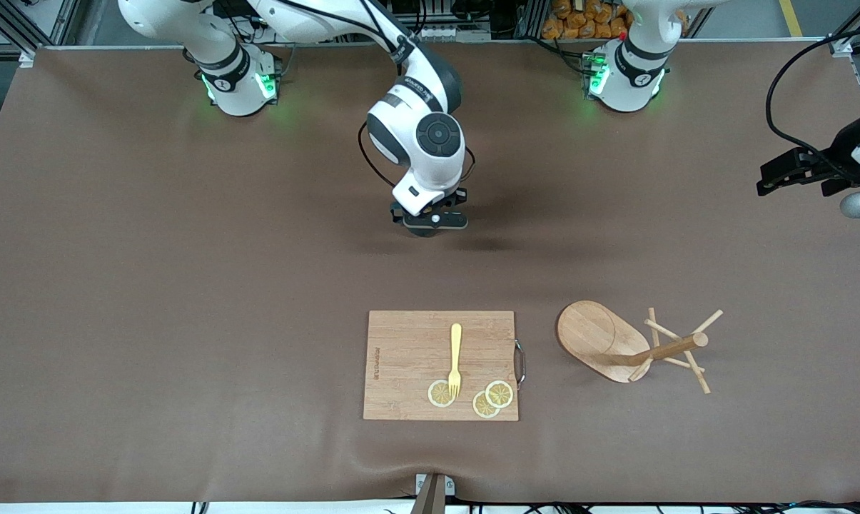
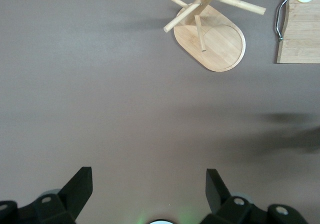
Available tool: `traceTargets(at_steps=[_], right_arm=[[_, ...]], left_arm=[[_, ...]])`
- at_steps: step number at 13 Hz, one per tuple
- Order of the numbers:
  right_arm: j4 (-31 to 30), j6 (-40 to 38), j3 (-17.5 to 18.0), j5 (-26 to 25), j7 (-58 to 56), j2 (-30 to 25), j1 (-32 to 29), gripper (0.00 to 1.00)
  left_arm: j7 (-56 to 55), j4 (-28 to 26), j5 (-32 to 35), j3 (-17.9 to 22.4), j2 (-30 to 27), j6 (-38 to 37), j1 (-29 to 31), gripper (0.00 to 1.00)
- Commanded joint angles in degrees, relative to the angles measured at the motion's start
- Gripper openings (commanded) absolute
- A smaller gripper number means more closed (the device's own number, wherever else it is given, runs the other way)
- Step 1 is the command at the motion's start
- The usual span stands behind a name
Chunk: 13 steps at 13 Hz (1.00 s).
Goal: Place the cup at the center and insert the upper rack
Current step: 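Carry the teal mug with the right gripper to the table center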
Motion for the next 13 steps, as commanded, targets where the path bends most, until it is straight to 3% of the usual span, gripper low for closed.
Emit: traceTargets(at_steps=[1,5,6,8,11,13], right_arm=[[3.09,0.27,-0.84,0.14,0.09,2.27,-0.37,0.0],[3.36,1.77,-0.84,1.71,1.06,3.68,-0.11,0.0],[3.36,2.12,-0.84,3.55,1.15,3.68,-0.28,0.16],[3.36,2.91,-0.84,4.36,1.24,3.68,-0.37,0.63],[4.41,2.65,-0.84,4.53,0.36,3.07,-1.07,0.85],[5.12,1.43,-0.75,4.8,-0.86,1.24,-2.12,0.89]], left_arm=[[0.19,0.42,-0.22,-0.26,0.53,0.26,0.38,1.0],[-1.74,0.24,-0.22,-0.79,-0.17,-0.18,-0.15,1.0],[-3.22,0.24,-0.22,-1.31,-0.17,-0.18,-0.24,1.0],[-7.08,0.33,-0.22,-3.5,-0.17,-0.18,-0.24,1.0],[-10.0,0.42,-0.22,-5.62,-0.17,-0.26,-0.24,1.0],[-13.5,1.03,-0.66,-7.37,-0.17,-0.26,-0.33,1.0]])
